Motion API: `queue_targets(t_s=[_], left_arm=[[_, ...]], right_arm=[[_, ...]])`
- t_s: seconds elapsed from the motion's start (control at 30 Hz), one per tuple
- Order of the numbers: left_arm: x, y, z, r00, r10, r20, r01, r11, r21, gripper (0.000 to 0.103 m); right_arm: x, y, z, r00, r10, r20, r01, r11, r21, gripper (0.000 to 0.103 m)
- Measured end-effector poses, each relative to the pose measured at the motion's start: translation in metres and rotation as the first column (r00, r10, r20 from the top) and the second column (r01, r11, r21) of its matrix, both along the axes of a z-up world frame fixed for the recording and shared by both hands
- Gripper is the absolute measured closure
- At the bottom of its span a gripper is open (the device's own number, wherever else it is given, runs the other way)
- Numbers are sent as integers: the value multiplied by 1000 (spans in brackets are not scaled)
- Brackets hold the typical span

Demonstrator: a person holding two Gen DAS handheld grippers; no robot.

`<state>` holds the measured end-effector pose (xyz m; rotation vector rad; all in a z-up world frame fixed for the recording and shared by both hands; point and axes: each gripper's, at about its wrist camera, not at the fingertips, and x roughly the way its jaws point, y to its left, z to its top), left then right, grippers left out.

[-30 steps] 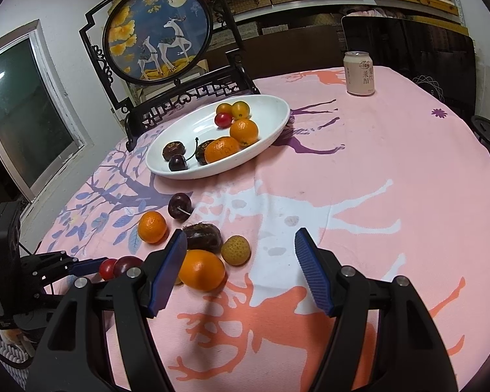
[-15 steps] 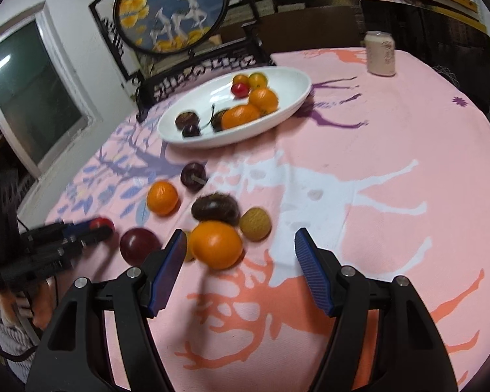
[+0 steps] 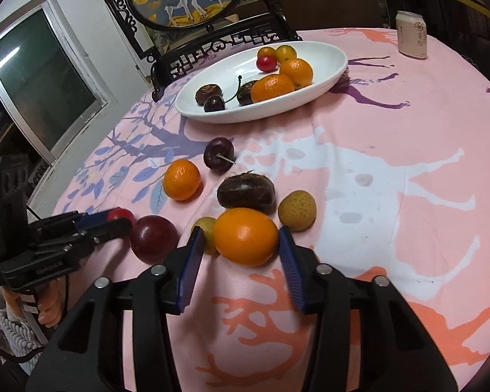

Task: Organize fruits
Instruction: 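Grasp a red tomato with the left tool while the right tool grasps an orange, carry both to plate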

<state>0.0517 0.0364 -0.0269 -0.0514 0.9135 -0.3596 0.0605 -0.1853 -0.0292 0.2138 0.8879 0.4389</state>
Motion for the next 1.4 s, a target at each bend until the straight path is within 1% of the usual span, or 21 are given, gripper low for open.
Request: queue_targets(t_s=[0.07, 0.13, 0.2, 0.27, 0.33, 0.43, 0.53, 0.57, 0.63, 0.7, 0.77, 0.87, 0.93, 1.0, 1.03, 1.07, 1.1, 1.13, 1.27, 1.33, 1.4], left_arm=[[0, -2, -1, 1000, -7, -1, 7, 1000, 1, 73], [1, -4, 1, 1000, -11, 10, 11, 1000, 9, 73], [3, -7, 7, 999, 2, 35, -3, 999, 36, 73], [10, -8, 19, 998, 20, 58, -22, 999, 36, 73], [23, -11, 38, 994, 45, 102, -50, 997, 55, 73], [49, -22, 69, 978, 86, 189, -107, 989, 104, 73], [85, -33, 88, 965, 120, 231, -147, 984, 103, 73], [96, -37, 89, 963, 132, 233, -158, 982, 98, 73], [120, -44, 86, 965, 146, 218, -169, 982, 89, 73], [145, -51, 78, 968, 161, 191, -180, 980, 85, 73], [168, -55, 71, 971, 171, 169, -186, 979, 83, 73], [186, -58, 60, 974, 172, 147, -184, 980, 72, 73], [195, -60, 53, 977, 169, 130, -179, 982, 65, 73], [199, -63, 45, 981, 157, 115, -167, 982, 84, 72], [200, -63, 43, 981, 158, 115, -169, 981, 94, 68], [200, -62, 41, 979, 164, 117, -176, 979, 102, 61], [199, -60, 42, 977, 172, 127, -185, 978, 98, 48], [198, -58, 43, 975, 179, 135, -192, 977, 92, 43], [190, -55, 51, 971, 181, 153, -195, 978, 80, 42], [182, -54, 54, 967, 186, 174, -204, 975, 87, 27], [170, -50, 58, 956, 204, 209, -228, 969, 98, 18]], right_arm=[[0, -2, -1, 1000, 5, -13, -5, 1000, 14, 63], [-2, -3, 1, 1000, 8, -2, -8, 1000, 16, 63], [-6, -5, 7, 999, 1, 32, -1, 1000, 22, 63], [-10, -11, 16, 997, -20, 73, 17, 999, 38, 63], [-9, -19, 29, 991, -55, 119, 49, 997, 52, 63], [12, -28, 54, 984, -93, 151, 86, 995, 54, 63], [47, -33, 77, 975, -131, 177, 122, 991, 61, 63], [63, -33, 82, 972, -151, 182, 141, 988, 63, 63], [87, -35, 80, 970, -175, 167, 164, 983, 77, 63], [115, -34, 73, 972, -196, 130, 186, 979, 81, 63], [139, -32, 66, 971, -208, 114, 202, 977, 64, 63], [165, -28, 61, 972, -211, 109, 207, 977, 41, 63], [179, -25, 56, 973, -208, 105, 203, 978, 49, 62], [187, -22, 50, 975, -197, 99, 193, 980, 47, 60], [190, -21, 46, 978, -186, 89, 184, 982, 37, 56], [190, -20, 44, 979, -182, 88, 179, 983, 36, 43], [188, -21, 44, 976, -192, 100, 189, 981, 44, 41], [186, -23, 46, 972, -203, 115, 199, 979, 52, 41], [177, -26, 59, 969, -200, 143, 192, 979, 71, 41], [169, -27, 69, 967, -203, 157, 193, 978, 79, 41], [162, -26, 75, 967, -201, 158, 190, 978, 83, 41]])
